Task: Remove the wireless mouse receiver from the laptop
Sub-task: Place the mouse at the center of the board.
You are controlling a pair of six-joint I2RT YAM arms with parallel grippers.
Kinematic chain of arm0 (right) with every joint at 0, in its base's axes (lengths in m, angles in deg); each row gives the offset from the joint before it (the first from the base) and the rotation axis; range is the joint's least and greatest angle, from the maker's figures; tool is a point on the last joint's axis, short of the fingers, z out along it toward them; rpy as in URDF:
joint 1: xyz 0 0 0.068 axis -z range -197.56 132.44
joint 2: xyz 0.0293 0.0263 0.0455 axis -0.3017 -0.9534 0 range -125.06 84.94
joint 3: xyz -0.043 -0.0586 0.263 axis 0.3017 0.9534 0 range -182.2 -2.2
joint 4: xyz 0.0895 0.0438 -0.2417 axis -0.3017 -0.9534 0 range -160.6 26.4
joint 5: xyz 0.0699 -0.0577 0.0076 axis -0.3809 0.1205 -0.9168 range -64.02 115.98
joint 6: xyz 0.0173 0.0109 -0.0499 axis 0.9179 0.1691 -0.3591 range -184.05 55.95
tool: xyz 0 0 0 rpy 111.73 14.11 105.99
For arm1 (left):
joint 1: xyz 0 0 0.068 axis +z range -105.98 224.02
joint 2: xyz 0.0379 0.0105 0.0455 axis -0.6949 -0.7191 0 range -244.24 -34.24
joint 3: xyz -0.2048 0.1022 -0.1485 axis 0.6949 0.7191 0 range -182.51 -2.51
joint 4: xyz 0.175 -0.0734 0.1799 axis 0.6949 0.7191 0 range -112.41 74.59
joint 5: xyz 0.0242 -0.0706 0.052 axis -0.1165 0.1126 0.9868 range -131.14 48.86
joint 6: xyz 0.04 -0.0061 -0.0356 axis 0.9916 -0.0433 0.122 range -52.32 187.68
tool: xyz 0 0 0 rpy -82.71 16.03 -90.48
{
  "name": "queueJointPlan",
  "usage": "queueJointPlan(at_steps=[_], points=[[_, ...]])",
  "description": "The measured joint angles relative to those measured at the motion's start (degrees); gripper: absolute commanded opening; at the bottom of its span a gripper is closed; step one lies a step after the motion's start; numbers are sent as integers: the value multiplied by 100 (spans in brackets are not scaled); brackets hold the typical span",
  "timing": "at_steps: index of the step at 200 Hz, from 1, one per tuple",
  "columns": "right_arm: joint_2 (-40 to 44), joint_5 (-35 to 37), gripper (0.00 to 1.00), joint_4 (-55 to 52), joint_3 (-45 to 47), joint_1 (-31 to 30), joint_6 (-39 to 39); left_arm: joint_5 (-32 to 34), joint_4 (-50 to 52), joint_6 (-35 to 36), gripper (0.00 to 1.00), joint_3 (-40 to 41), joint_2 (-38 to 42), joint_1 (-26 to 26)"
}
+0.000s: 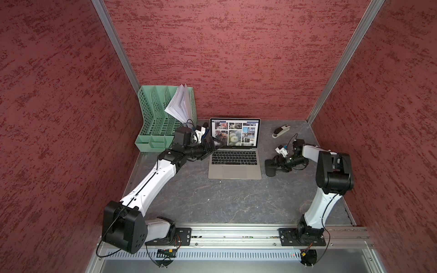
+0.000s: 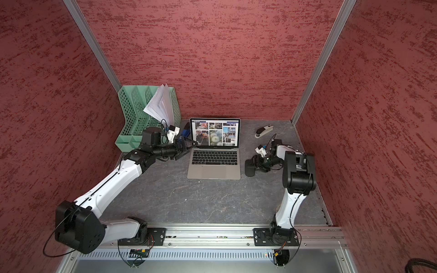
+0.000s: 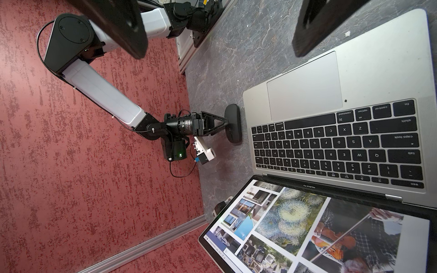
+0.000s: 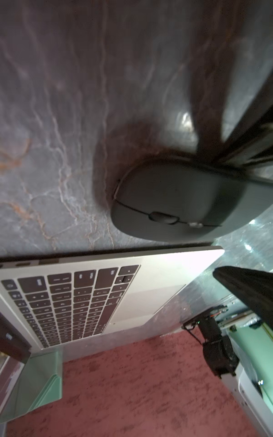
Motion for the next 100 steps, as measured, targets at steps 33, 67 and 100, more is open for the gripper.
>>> queueJointPlan(at_steps=[33,67,100], points=[[48,-35,98,-31,-81,0,-22,0,0,-2,100,0,0,0],[96,120,98,-59,-90,0,-9,-4,-2,0,100,0,0,0],[439,1130,99,-229,-92,7,70,13,-2,160,100,0,17,0]])
